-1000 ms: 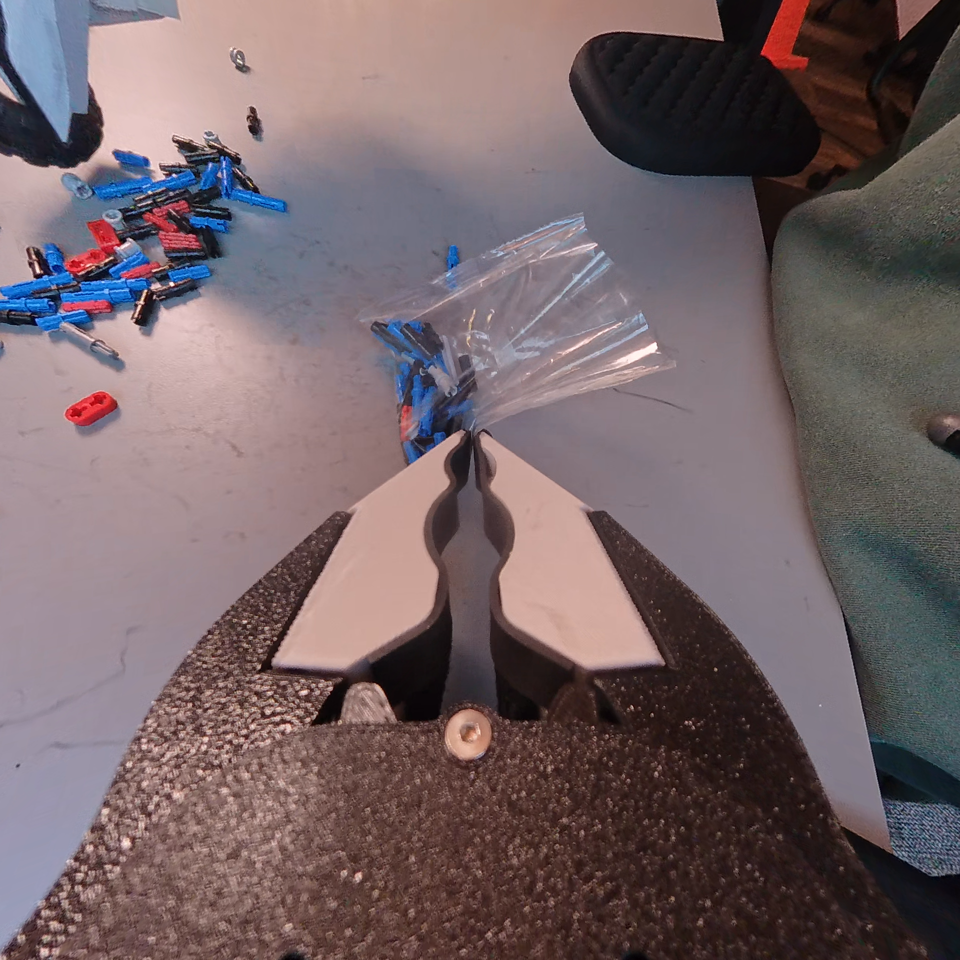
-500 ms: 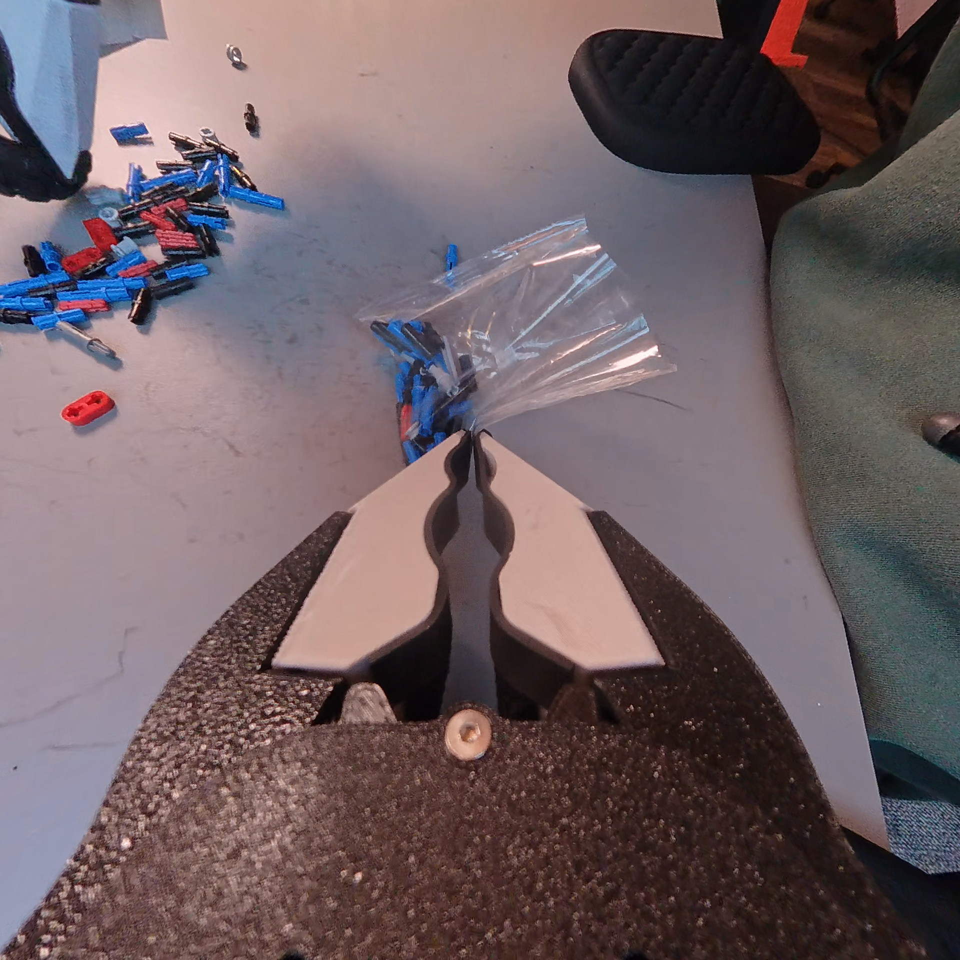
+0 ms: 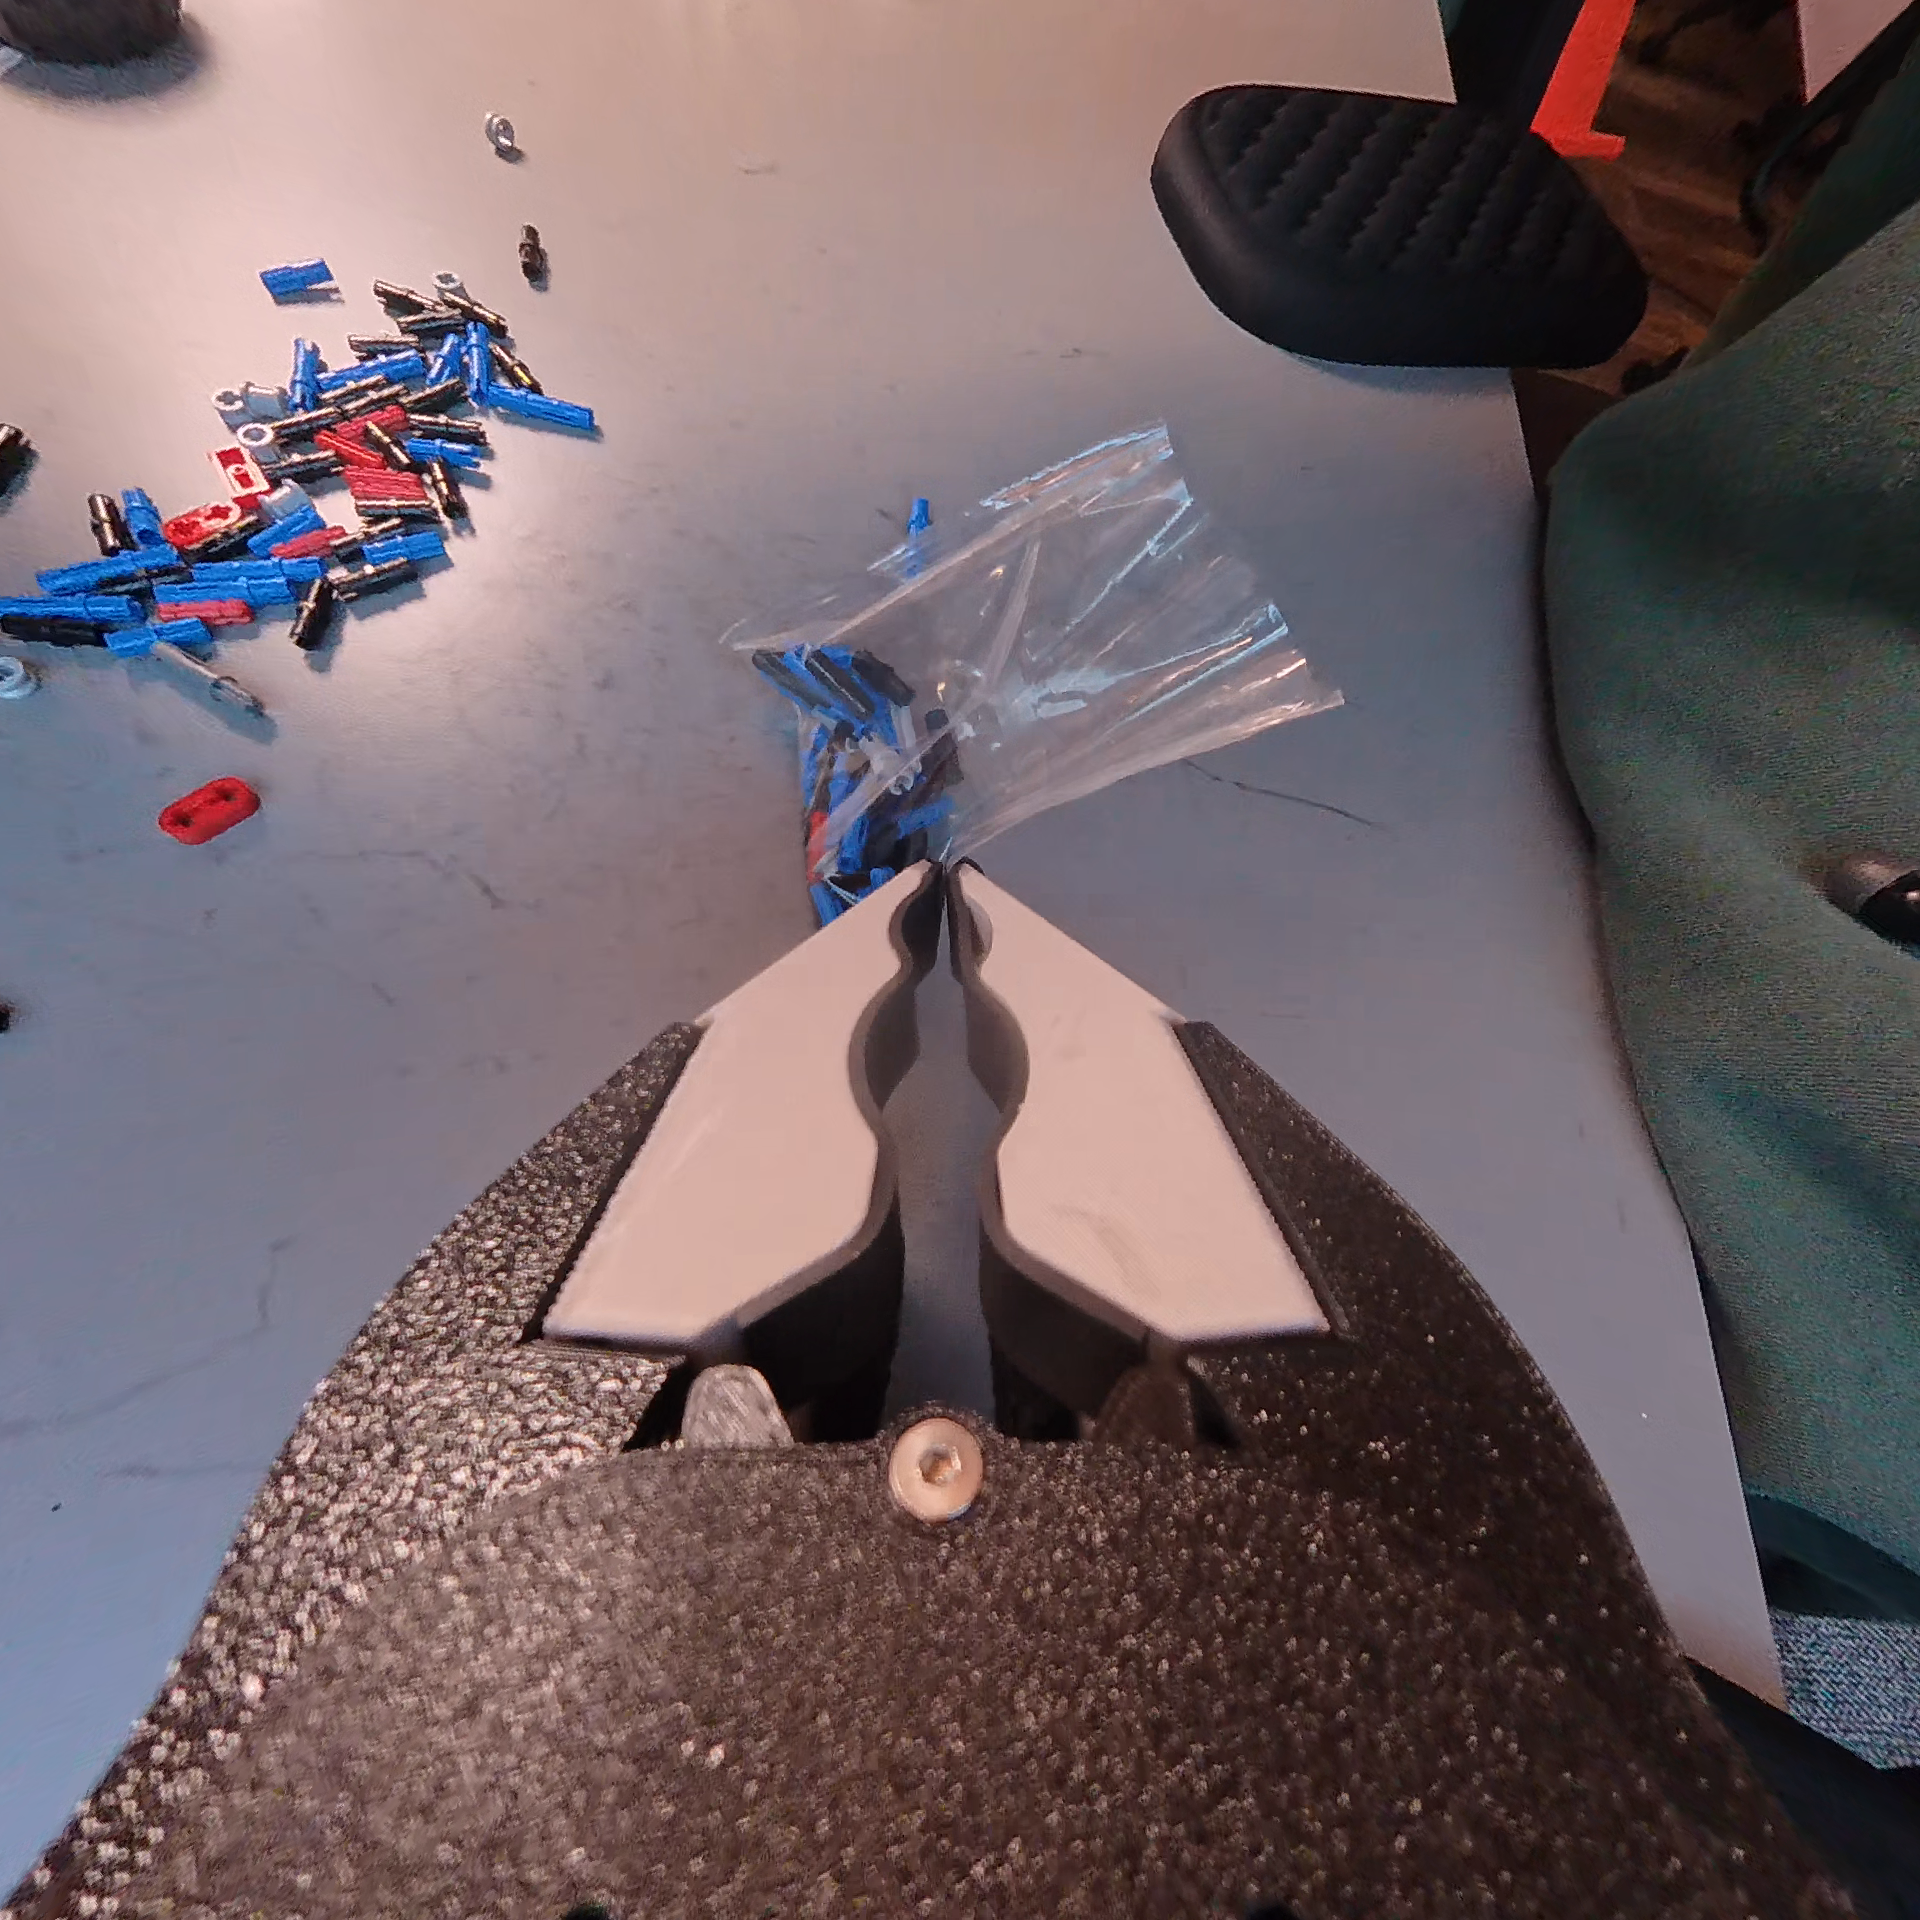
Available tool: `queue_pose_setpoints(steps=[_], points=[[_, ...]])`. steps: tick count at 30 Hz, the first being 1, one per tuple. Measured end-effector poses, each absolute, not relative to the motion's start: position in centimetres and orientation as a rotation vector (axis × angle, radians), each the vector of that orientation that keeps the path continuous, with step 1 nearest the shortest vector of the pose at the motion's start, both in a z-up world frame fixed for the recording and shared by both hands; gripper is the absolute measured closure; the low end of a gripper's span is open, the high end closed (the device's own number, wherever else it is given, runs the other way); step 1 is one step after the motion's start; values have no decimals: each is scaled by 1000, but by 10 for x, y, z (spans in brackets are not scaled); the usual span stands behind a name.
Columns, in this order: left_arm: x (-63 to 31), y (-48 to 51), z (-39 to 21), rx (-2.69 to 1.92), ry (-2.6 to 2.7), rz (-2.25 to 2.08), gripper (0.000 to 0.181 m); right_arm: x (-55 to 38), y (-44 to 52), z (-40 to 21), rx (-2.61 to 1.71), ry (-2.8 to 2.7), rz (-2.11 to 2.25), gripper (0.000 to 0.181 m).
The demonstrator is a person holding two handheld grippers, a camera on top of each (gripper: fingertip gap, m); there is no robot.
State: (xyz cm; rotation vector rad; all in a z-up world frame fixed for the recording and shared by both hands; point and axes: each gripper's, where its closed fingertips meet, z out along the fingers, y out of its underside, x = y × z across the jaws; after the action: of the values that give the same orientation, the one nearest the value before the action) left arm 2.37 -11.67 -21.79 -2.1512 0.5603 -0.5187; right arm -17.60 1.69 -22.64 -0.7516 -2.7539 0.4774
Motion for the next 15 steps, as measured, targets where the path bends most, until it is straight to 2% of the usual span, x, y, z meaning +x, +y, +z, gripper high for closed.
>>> queue_pose_setpoints(steps=[15], points=[[25,-118,-220,-2160,569,-527,181,-42,34,-227,-713,-3023,366,172]])
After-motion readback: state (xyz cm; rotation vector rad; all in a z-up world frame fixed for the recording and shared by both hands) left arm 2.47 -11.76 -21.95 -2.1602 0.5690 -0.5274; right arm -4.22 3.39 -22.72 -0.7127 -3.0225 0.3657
